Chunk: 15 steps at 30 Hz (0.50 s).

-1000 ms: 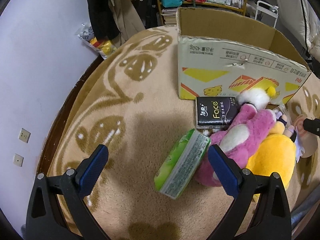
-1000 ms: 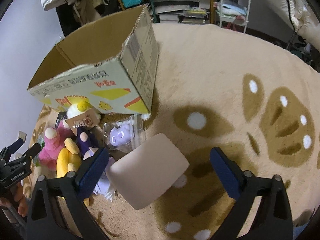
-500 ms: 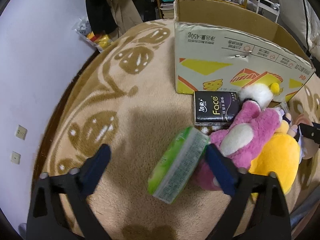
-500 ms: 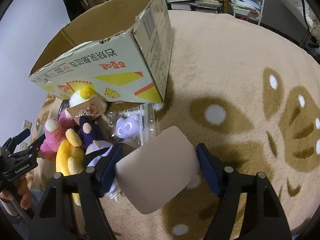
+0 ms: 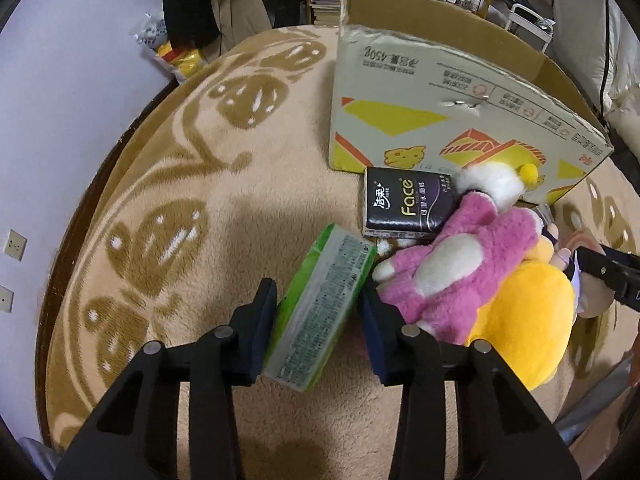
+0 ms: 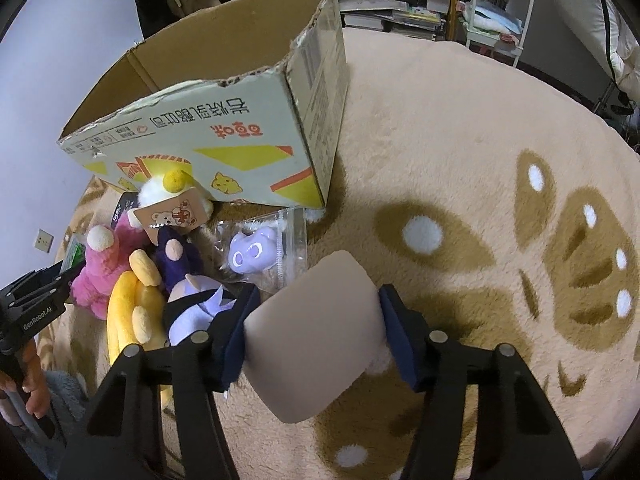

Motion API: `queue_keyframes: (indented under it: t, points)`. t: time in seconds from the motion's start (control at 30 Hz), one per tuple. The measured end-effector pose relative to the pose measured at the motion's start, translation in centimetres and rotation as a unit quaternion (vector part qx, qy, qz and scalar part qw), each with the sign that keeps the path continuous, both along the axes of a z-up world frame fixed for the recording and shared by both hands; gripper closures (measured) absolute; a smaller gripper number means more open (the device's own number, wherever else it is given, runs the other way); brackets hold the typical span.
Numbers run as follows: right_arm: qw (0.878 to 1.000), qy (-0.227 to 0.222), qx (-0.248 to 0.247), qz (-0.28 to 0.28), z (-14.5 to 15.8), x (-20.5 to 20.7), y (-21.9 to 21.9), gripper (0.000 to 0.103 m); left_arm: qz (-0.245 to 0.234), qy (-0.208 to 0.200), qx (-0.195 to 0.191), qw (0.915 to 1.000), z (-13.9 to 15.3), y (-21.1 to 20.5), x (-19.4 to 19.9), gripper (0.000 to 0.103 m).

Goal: Organize soft objects
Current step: 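Lower the left tool onto the green tissue pack while the right tool lowers onto the pink roll plush, then close the left tool on the green tissue pack while the right tool grips the pink roll plush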

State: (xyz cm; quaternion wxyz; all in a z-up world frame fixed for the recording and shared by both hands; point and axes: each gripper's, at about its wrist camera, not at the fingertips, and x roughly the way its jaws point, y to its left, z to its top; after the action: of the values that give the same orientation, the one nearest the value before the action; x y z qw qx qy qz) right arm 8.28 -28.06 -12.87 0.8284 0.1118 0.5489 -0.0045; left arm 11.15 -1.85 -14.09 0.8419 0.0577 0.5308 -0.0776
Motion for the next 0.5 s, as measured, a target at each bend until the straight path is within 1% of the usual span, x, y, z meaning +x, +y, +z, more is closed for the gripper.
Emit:
queue_keyframes:
  t: [0.2,0.3,0.5]
  points:
    - [1.0,-0.019,-0.005,-0.002,1.2,-0.5,-0.3,0.048,0.008,-0.03,-0.009,0.9995,1.6,0.3,-0.8,0.067]
    - [0.999,-0.032,-0.012,-0.011,1.9,-1.1,-0.5,0.048,0.011,-0.049,-0.009,0.9987,2.4,0.4,-1.2,0.067]
    - [0.996,-0.075,-0.003,-0.043,4.0,-2.5,-1.7,0.048,0.019,-0.089,-0.015,0.9957,4.1,0.9,-2.0,0.067]
